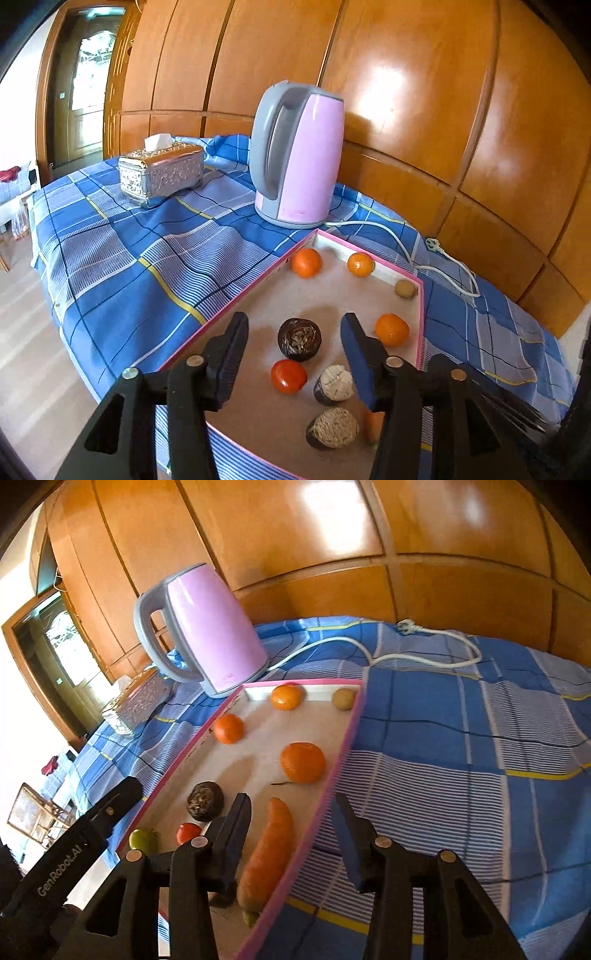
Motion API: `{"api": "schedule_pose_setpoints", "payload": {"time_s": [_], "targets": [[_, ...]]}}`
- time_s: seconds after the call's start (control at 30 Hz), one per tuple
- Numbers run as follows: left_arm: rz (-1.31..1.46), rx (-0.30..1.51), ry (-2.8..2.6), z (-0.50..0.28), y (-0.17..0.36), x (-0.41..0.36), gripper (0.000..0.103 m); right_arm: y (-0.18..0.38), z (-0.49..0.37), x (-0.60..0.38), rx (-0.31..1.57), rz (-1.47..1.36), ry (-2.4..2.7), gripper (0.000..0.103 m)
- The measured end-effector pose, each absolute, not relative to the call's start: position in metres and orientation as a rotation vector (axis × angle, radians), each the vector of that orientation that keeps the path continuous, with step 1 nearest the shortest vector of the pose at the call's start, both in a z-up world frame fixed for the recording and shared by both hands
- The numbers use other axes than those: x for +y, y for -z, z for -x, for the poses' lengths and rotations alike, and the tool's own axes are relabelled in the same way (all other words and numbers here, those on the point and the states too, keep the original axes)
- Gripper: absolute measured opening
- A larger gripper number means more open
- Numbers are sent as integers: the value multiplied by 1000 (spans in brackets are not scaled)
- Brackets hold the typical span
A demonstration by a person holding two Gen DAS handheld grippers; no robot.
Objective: Organize fruits
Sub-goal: 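Lower both fruits into the pink tray and open both grippers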
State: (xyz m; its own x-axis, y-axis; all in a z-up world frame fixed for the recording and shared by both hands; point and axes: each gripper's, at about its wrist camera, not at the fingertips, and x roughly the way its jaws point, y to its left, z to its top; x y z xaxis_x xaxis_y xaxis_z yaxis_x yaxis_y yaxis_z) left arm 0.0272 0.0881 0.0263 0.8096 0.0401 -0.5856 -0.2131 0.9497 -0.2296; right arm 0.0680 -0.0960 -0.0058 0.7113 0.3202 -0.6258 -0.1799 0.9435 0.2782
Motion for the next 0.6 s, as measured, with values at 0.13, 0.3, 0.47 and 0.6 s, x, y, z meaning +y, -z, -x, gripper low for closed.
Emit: {"api": "schedule_pose_setpoints", "payload": {"time_s": [0.13, 0.3, 0.47, 0.6], "targets": [[278, 605, -145, -15, -26, 80, 59, 4, -54, -103, 704, -160, -237, 47], [265, 594, -146, -1, -26, 72, 69, 5, -37, -107, 686, -96, -204, 48], [248, 582, -143, 11, -24, 65, 82, 7, -21, -103, 667, -26, -197, 48], [247, 574, -148, 18, -21, 63, 91, 7, -10, -101, 645, 13, -182, 48]]}}
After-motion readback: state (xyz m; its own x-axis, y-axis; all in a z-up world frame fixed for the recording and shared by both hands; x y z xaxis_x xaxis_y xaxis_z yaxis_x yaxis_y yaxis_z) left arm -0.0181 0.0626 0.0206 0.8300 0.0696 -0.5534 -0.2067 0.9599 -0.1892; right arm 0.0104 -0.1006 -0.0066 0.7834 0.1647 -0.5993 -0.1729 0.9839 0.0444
